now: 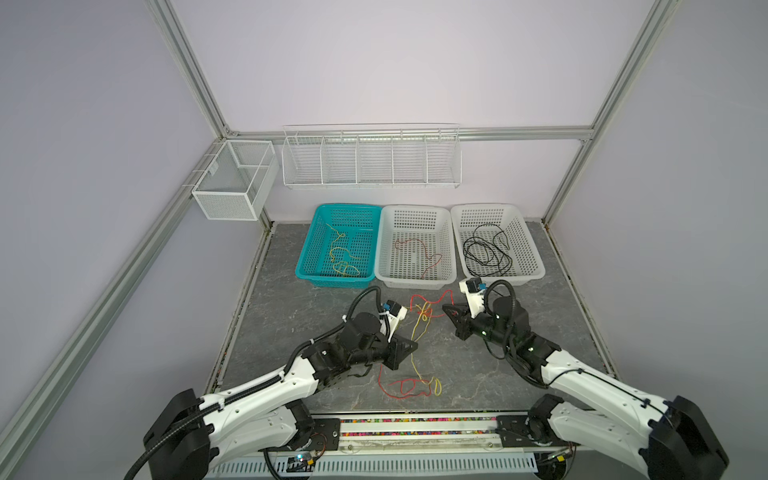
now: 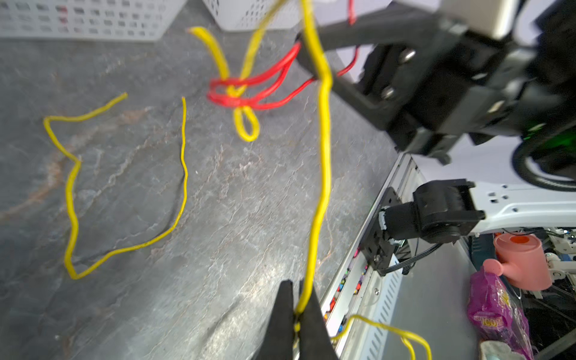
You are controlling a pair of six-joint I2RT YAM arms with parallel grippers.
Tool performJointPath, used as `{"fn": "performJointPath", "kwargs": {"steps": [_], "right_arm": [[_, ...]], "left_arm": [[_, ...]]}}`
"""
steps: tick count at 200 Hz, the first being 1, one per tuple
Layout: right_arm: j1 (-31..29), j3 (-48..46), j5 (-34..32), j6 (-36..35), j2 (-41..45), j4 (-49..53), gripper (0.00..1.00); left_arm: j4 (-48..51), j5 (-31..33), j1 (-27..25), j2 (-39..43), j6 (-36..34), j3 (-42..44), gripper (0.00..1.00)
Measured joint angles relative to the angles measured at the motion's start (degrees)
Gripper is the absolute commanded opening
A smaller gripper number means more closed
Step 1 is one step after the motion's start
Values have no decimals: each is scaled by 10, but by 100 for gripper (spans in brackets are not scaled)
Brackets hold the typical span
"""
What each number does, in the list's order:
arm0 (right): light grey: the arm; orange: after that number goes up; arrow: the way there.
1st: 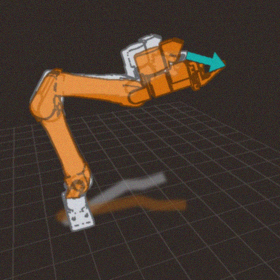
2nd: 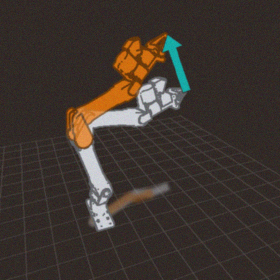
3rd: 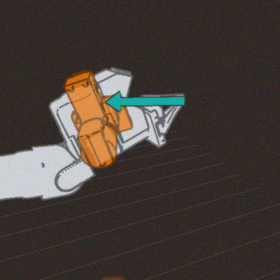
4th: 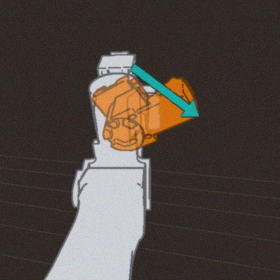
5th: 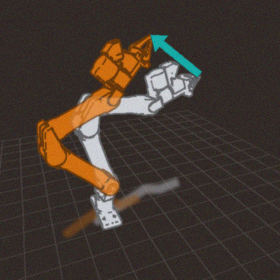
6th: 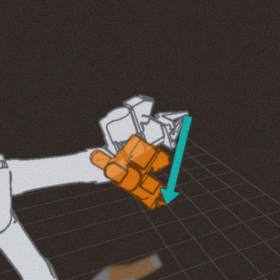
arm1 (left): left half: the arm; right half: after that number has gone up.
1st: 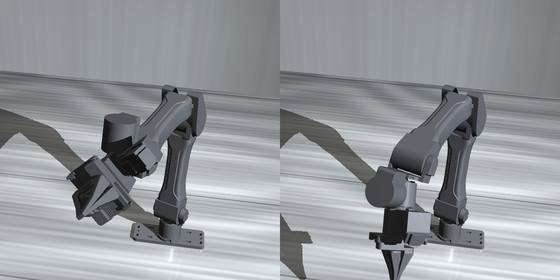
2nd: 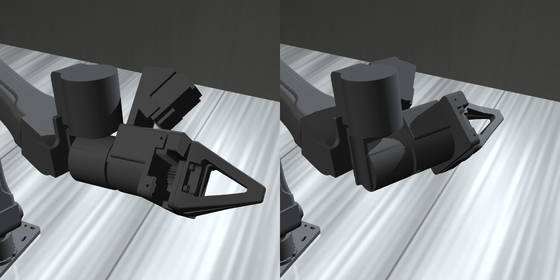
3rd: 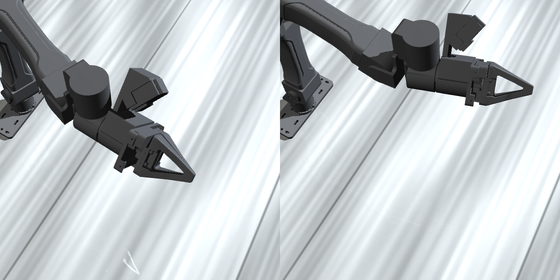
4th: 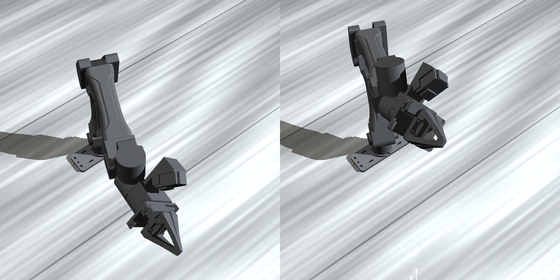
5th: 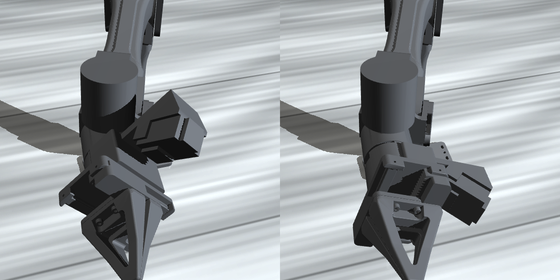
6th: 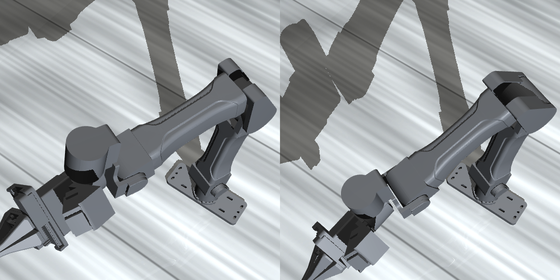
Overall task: Untangle the cables
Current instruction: 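Bring the left gripper back and grasp wires near the right gripper, then lift the red wire toward the white basket while the left gripper holds yellow wire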
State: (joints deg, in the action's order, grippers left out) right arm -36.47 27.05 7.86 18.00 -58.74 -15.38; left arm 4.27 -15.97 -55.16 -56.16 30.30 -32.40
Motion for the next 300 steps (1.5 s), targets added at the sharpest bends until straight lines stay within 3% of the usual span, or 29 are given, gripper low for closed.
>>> {"fn": "performJointPath", "kwargs": {"steps": [67, 185, 238, 300], "right_arm": [[0, 36, -46, 7, -63, 50, 6], [8, 56, -81, 28, -76, 90, 6], [8, 263, -111, 51, -186, 207, 7], [13, 511, -146, 60, -363, 344, 9]], "left_arm": [[81, 75, 0, 170, -17, -35, 0], [264, 169, 0, 225, -78, -121, 0], [322, 244, 0, 230, -129, -170, 0], [278, 329, 0, 258, -173, -116, 0]]}}
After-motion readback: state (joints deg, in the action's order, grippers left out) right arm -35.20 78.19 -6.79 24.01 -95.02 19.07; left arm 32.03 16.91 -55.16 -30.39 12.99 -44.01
